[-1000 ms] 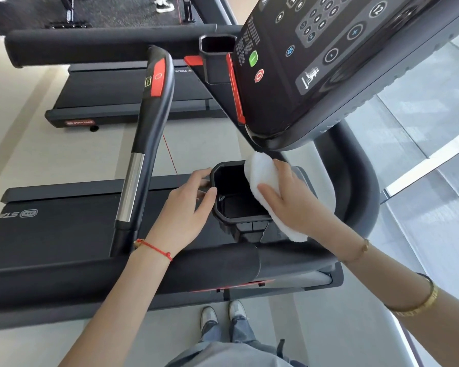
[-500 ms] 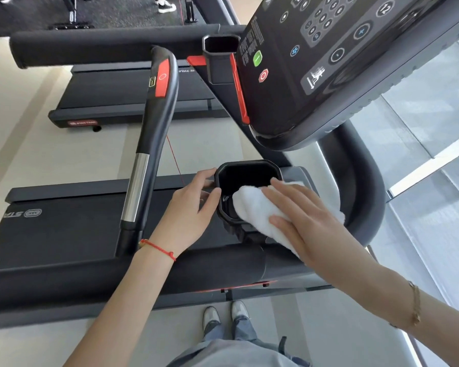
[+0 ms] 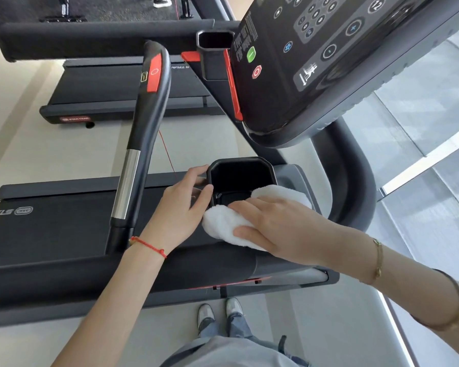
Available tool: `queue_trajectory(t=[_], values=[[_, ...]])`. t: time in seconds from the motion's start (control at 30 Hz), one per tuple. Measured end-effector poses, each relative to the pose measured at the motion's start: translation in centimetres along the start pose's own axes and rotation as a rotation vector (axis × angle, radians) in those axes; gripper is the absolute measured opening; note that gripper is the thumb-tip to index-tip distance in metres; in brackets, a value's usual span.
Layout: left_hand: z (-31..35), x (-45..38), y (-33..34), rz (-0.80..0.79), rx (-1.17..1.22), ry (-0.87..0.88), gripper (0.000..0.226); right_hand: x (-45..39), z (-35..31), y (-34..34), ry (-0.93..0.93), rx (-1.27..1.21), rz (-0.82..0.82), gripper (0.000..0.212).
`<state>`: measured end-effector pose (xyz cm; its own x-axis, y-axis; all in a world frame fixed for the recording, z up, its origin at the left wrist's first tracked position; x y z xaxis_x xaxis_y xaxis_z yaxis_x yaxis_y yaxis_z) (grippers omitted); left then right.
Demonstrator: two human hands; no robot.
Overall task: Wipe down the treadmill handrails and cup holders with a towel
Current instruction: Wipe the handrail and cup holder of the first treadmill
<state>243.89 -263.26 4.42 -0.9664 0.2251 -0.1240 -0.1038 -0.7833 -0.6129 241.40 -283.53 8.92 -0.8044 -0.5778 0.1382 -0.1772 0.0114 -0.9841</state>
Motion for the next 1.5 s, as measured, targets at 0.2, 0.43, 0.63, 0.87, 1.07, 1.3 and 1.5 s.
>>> queue_trajectory(t=[0.2, 0.43, 0.63, 0.87, 1.07, 1.3, 1.5], values=[[0.0, 0.1, -0.1, -0.015, 0.004, -0.029, 0.043, 1.2, 2.3, -0.1, -0.028, -0.098, -0.058, 0.056], [0.1, 0.2, -0.2, 0.006, 0.010, -0.036, 0.044, 0.0, 2.9, -2.1, 0.045, -0.333, 0.223, 0.030], [0.3, 0.4, -0.3, 0.013, 0.024, -0.025, 0.042, -5.0, 2.6, -1.2, 0.009, -0.136, 0.103, 0.030], [0.2, 0.5, -0.5, -0.013, 0.020, -0.054, 0.047, -7.8, 2.6, -0.6, 0.015, -0.111, -0.153, 0.013], [0.4, 0.6, -0.6, -0.024, 0.033, -0.062, 0.048, -8.4, 3.1, -0.6, -0.083, 0.203, -0.373, 0.026], [0.6, 0.5, -0.6, -0.034, 0.037, -0.071, 0.048, -9.0, 3.3, -0.6, -0.138, 0.328, -0.570, 0.033], [0.9, 0.5, -0.6, -0.023, 0.059, -0.072, 0.045, -8.8, 2.7, -0.6, -0.136, 0.362, -0.456, 0.021]])
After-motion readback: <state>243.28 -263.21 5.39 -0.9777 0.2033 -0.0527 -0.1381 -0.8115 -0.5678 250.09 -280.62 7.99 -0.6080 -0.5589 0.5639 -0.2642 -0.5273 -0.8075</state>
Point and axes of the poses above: each hand's wrist, its own x-axis away from the middle knuckle, its own y-axis out of the palm, z = x × y, the point moved 1 cm from there along -x, towards the middle knuckle, and after that the axes turned 9 degrees about y, right-handed, at the moved point
